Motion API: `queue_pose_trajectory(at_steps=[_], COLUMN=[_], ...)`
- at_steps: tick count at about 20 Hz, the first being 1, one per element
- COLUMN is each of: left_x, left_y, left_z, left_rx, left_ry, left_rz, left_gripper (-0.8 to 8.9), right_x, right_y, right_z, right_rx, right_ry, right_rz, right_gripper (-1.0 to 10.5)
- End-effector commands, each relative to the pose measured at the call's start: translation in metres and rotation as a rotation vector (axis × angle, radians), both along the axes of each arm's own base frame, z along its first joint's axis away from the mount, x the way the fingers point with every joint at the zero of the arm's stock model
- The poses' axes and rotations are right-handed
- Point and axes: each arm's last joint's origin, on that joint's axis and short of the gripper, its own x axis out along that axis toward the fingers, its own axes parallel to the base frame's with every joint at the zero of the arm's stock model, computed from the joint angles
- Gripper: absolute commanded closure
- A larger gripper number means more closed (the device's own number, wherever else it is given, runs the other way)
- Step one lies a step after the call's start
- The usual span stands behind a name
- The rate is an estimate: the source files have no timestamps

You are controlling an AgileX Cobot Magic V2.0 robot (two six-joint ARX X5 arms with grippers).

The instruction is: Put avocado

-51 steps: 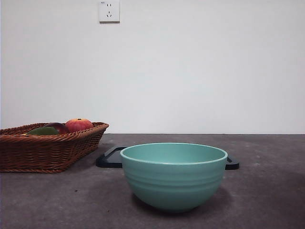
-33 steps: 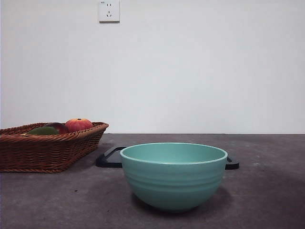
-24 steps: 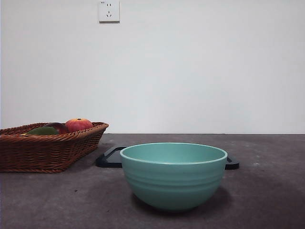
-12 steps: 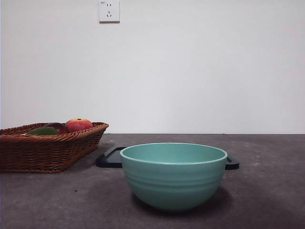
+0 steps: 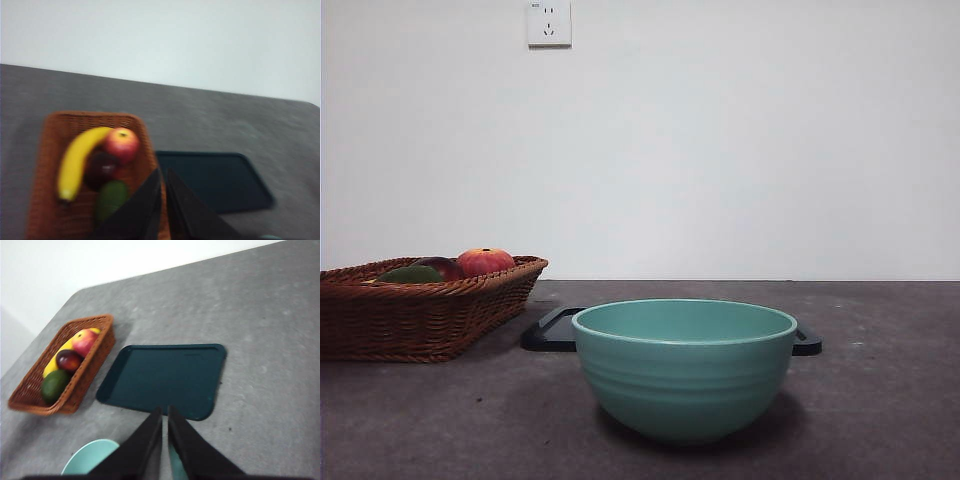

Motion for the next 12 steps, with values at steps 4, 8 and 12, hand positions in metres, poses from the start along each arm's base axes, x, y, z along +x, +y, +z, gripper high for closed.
queue_pose_trajectory(at_steps=[4, 8, 12], left_x=[-0.004, -0.007, -0.009], left_y=[-0.007, -0.011, -0.012], left_z=[0.015, 0.015, 0.014], left_rx=[-0.001, 0.03, 0.018], left_ry=[0.013, 0.033, 0.043], left_rz=[-0.185, -0.346, -0.405], left_gripper=[7.96, 7.96, 7.95], right_x=[-0.003, -0.012, -0.019], right_y=[0.009, 0.012, 0.012], right_z=[0.028, 0.037, 0.041], right_rx=[-0.136, -0.229, -0.24], right_ry=[-0.03, -0.056, -0.062], right_rz=[0.146, 0.235, 0.253], right_gripper=[9.3, 9.3, 9.3])
